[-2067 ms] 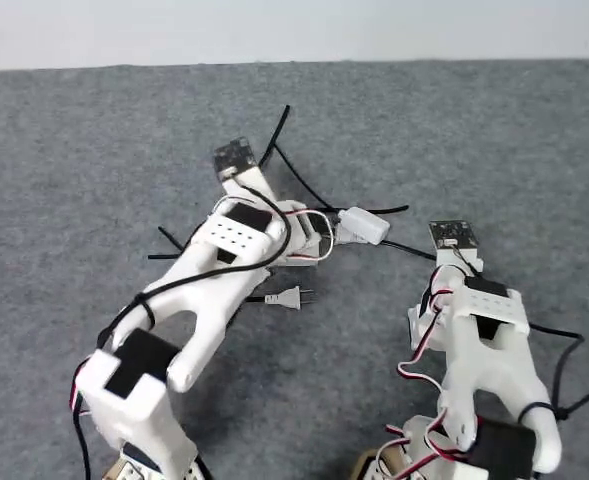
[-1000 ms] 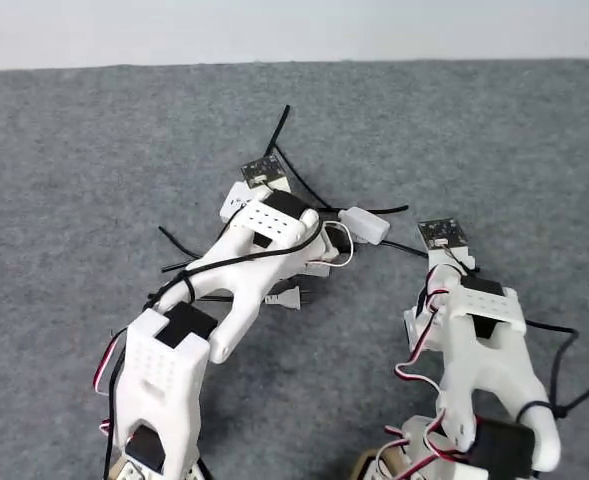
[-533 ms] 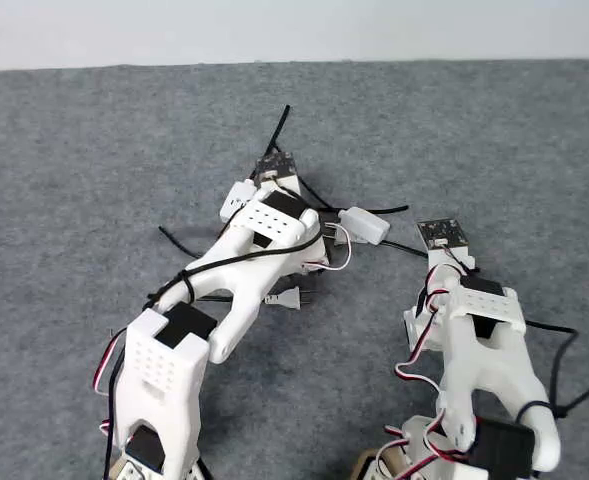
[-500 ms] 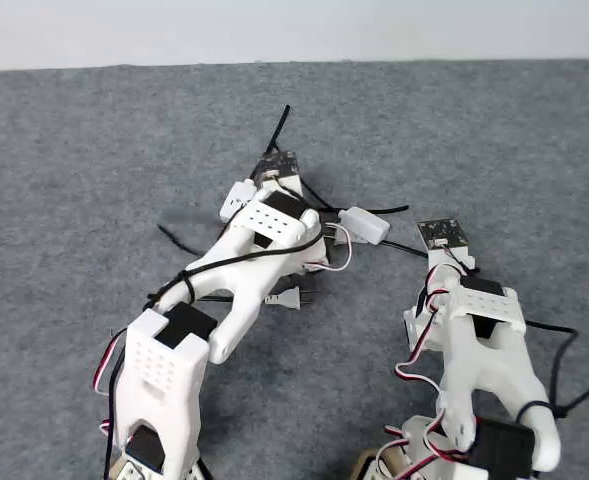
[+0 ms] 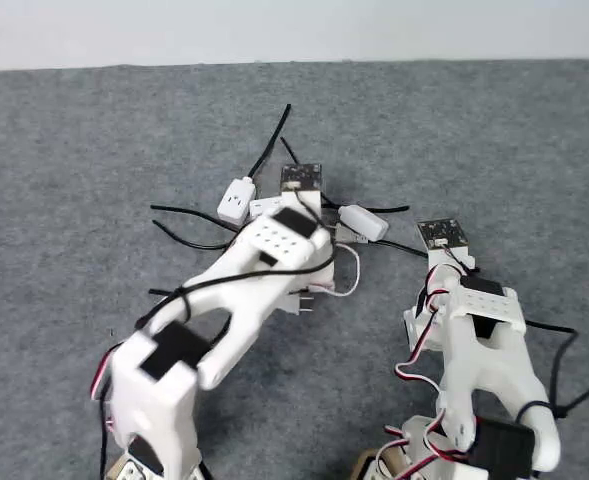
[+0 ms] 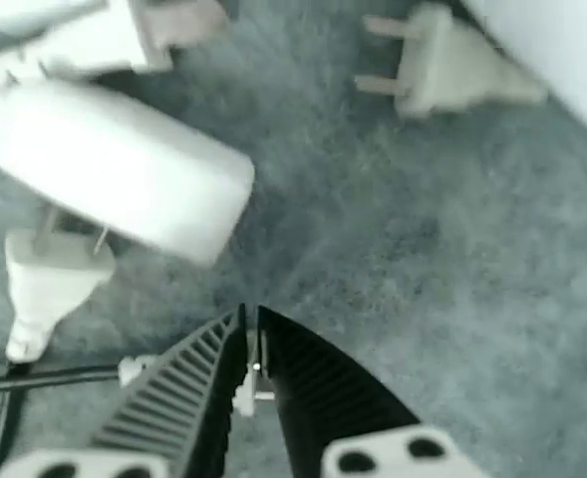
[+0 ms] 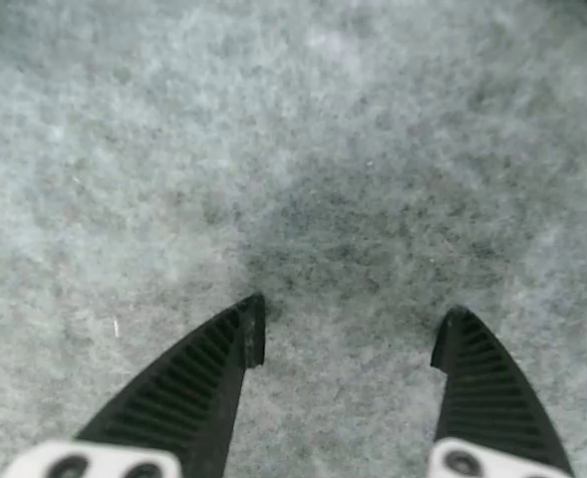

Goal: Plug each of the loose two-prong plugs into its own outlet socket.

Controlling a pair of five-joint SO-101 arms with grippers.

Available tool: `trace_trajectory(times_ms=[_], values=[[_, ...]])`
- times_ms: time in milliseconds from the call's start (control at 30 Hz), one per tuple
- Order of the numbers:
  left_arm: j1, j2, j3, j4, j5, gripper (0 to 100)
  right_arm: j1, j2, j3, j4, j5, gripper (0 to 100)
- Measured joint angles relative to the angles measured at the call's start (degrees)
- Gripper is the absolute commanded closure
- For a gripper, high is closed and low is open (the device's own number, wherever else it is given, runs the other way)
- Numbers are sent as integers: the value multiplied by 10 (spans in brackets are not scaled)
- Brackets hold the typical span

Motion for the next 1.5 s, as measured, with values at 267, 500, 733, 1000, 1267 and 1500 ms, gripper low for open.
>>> trace_trajectory(times_ms=[267,500,733,1000,1267,1500], values=[[-84,-121,135,-137,18,788,0,0,0,0,0,733],[-93,-123,136,-164,86,659,0,0,0,0,0,733],[-94,-123,136,-171,98,659,0,0,0,0,0,733],[-95,-71,112,-193,123,659,0,0,0,0,0,733],[-104,55,-14,-91,145,659,0,0,0,0,0,733],[-104,74,-52,-47,145,752,0,0,0,0,0,733]])
